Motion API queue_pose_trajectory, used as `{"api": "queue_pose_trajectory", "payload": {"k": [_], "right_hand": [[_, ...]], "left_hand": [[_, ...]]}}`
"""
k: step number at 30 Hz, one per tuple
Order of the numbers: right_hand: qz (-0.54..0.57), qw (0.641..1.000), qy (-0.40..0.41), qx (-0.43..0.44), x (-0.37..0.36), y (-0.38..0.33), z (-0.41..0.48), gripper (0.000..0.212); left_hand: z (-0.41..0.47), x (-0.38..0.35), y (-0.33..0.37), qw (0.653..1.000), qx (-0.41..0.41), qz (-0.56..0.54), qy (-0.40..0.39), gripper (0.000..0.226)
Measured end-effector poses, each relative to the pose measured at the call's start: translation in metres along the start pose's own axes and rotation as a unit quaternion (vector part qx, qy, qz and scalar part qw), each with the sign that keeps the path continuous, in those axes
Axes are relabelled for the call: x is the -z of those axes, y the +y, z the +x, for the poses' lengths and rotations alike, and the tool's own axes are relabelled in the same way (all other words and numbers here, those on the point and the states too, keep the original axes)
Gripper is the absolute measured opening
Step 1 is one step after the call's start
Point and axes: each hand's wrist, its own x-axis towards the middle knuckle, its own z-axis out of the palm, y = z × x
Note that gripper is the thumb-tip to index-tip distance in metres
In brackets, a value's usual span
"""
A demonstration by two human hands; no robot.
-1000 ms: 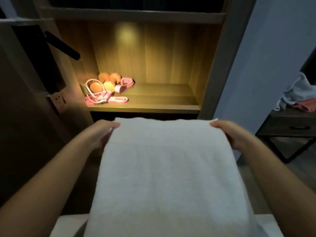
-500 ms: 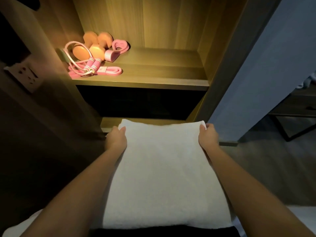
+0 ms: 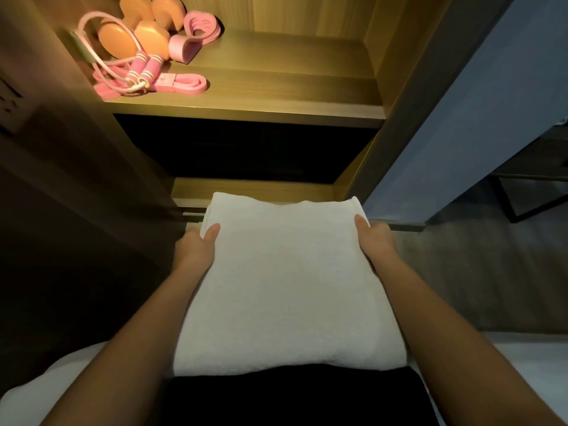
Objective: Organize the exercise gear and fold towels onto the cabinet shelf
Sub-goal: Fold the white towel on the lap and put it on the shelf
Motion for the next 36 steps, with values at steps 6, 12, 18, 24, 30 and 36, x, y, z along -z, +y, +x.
{"api": "queue_pose_trajectory", "payload": {"k": [6, 12, 18, 24, 30, 36], "right_hand": [[-0.083, 0.985, -0.147, -0.047, 0.020, 0.037, -0.028, 0.066], [-0.028, 0.998, -0.053, 0.029, 0.028, 0.030, -0.028, 0.056], [0.079, 0.978, -0.173, -0.085, 0.045, 0.042, -0.048, 0.051], [0.102, 0.969, -0.208, -0.091, 0.049, 0.061, -0.078, 0.052], [0.026, 0.990, -0.141, -0.001, 0.057, 0.049, -0.079, 0.061], [0.011, 0.991, -0.135, 0.021, 0.052, 0.068, -0.084, 0.061]], "left_hand": [[-0.037, 0.012, -0.025, 0.990, 0.063, 0.029, -0.119, 0.059], [-0.032, 0.024, -0.012, 0.999, -0.021, -0.004, -0.030, 0.049], [-0.035, 0.035, -0.026, 0.989, 0.050, -0.065, -0.123, 0.054], [-0.080, 0.031, -0.055, 0.979, 0.072, -0.117, -0.154, 0.061], [-0.078, 0.055, -0.030, 0.988, -0.005, -0.085, -0.127, 0.048], [-0.091, 0.044, -0.049, 0.991, -0.008, -0.061, -0.116, 0.051]]}}
